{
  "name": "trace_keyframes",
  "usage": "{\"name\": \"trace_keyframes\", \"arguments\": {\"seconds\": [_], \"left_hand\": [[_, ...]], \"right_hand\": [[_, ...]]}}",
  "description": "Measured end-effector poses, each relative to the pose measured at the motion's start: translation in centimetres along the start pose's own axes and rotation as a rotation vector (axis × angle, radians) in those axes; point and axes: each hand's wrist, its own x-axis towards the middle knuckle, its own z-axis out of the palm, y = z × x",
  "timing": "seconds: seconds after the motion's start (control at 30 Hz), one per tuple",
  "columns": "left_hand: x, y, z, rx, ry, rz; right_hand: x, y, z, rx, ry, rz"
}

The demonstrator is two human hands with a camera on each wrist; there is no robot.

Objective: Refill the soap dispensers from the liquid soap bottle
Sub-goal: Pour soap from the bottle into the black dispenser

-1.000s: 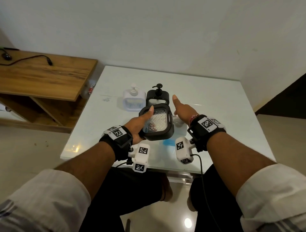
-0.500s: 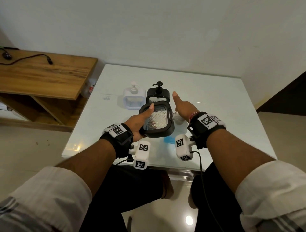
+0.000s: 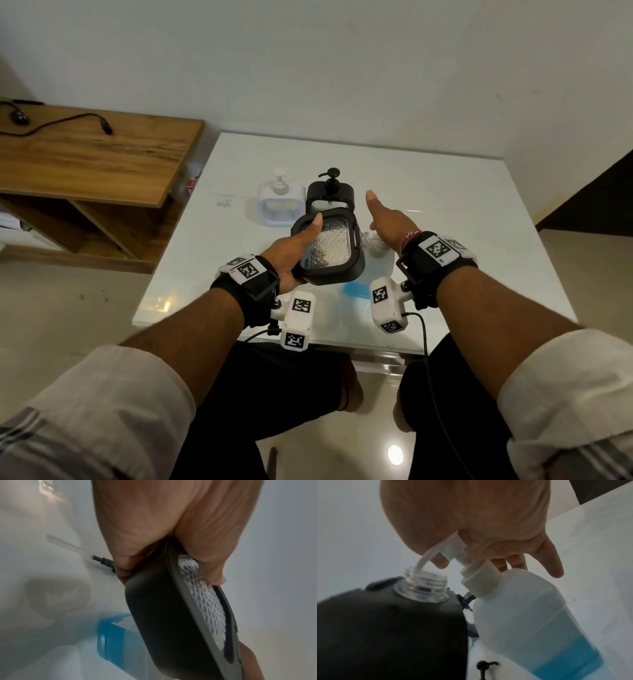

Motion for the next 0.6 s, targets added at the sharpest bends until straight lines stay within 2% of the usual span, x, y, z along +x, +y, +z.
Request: {"name": "trace_keyframes", "arguments": {"seconds": [0.13,0.33,0.6], "left_hand": [[0.04,-0.07,0.31,0.001,-0.002,-0.015],[-0.41,-0.06,0.44,0.020,-0.002,-0.007],[-0.48,-0.05,0.53,0.037,0.010,-0.001]], "right_hand": [[0.04,0.12,0.73,-0.081,-0.022,0.006],[-0.18,0.12,-0.10,0.014,-0.030,-0.021],[0.08,0.13,0.19,-0.053,-0.005,-0.004]]}}
